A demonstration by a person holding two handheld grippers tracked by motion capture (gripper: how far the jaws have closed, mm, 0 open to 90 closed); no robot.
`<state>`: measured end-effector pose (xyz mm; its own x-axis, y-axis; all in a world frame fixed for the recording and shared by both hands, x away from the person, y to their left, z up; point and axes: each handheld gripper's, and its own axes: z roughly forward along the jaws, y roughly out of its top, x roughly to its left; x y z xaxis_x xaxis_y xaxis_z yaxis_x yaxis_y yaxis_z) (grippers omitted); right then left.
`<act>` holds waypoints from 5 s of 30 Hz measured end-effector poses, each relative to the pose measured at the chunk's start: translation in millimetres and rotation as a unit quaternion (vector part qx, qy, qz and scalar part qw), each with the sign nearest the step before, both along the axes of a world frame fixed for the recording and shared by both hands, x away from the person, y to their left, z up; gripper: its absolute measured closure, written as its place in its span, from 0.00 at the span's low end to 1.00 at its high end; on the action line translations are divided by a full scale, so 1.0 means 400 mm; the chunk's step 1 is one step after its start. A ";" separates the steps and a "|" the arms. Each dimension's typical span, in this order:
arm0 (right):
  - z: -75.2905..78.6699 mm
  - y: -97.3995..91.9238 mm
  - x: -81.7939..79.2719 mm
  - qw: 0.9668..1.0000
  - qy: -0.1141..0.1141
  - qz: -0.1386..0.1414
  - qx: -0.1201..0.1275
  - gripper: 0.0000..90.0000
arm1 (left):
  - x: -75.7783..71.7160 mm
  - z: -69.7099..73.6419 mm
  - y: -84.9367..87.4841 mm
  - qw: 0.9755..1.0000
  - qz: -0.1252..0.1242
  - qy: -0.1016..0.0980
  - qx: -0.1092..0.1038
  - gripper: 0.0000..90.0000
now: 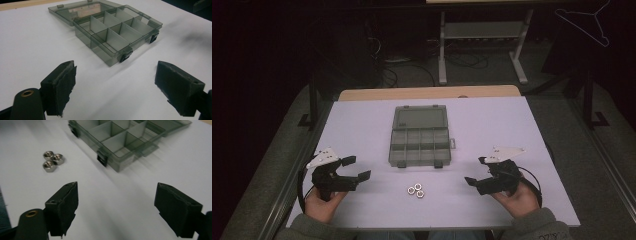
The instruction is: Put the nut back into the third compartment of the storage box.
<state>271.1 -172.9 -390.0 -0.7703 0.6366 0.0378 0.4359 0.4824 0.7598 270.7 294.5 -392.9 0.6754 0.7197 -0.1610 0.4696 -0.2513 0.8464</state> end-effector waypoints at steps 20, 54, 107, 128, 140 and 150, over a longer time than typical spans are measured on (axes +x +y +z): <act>0.004 0.183 0.015 0.995 0.035 0.094 -0.026 0.29 | 0.001 0.001 0.000 1.000 -0.001 -0.001 -0.001 0.18; -0.096 0.370 0.028 0.967 0.072 0.220 -0.103 0.64 | 0.003 0.002 -0.002 1.000 0.000 -0.003 -0.008 0.18; 0.047 0.345 0.177 0.970 0.089 0.201 -0.104 0.77 | 0.003 0.003 0.001 1.000 0.000 -0.002 -0.006 0.18; 0.130 0.357 0.375 0.978 0.095 0.138 -0.123 0.77 | 0.005 0.002 0.002 1.000 0.002 -0.001 -0.013 0.18; 0.072 0.371 0.445 0.978 0.122 0.104 -0.133 0.77 | 0.005 0.003 0.002 1.000 0.000 -0.001 -0.011 0.18; 0.032 0.366 0.481 0.978 0.133 0.081 -0.136 0.77 | 0.007 0.003 0.003 1.000 -0.004 -0.002 -0.009 0.18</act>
